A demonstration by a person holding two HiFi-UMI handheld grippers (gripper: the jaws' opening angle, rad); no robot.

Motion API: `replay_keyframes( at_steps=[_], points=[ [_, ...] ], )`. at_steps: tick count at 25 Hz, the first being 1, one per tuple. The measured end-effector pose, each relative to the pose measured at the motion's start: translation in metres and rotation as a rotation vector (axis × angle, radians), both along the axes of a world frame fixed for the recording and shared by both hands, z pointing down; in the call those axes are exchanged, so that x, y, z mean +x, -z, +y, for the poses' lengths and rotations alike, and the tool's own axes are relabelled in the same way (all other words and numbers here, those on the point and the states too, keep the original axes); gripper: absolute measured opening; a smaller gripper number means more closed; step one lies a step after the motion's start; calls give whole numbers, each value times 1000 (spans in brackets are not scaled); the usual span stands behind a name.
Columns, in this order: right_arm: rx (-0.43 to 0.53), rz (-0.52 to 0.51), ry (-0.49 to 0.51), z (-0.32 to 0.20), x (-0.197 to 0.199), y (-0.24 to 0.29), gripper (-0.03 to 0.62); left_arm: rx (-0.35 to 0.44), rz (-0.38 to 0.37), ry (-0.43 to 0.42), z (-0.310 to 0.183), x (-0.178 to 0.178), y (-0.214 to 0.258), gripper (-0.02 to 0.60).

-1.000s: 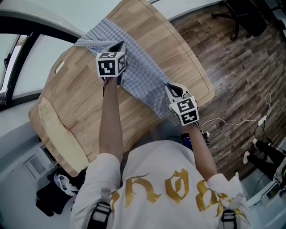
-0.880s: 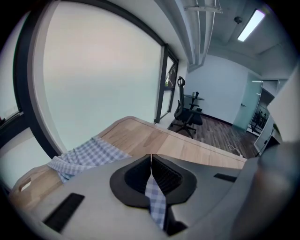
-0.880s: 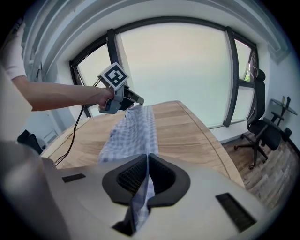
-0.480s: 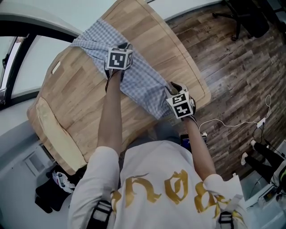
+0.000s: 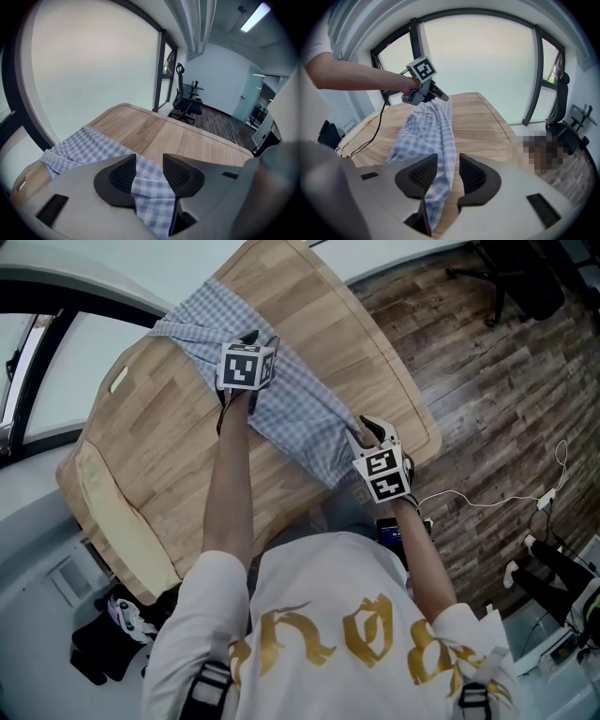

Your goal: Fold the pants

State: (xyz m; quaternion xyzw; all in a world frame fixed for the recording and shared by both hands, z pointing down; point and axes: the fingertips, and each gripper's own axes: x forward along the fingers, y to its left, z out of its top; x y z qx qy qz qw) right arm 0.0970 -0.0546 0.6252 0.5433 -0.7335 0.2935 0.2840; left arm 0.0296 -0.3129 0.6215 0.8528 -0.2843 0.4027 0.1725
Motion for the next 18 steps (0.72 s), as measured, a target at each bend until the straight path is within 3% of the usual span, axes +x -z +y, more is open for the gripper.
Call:
replay_keyframes(
  at_steps=[4, 10, 13, 18],
  points=[
    [26, -22, 3, -5, -18, 10, 160, 1, 20, -25, 13, -4, 13, 173],
    [1, -60, 17, -5, -44, 8, 152, -42, -21, -175, 74, -4, 13, 172],
    [-7, -61, 20, -4, -55, 7, 139, -68, -51, -214, 97, -20, 4, 49],
    [-56, -87, 43, -6, -80, -5, 66, -88, -18, -188, 111, -42, 8, 43]
  ],
)
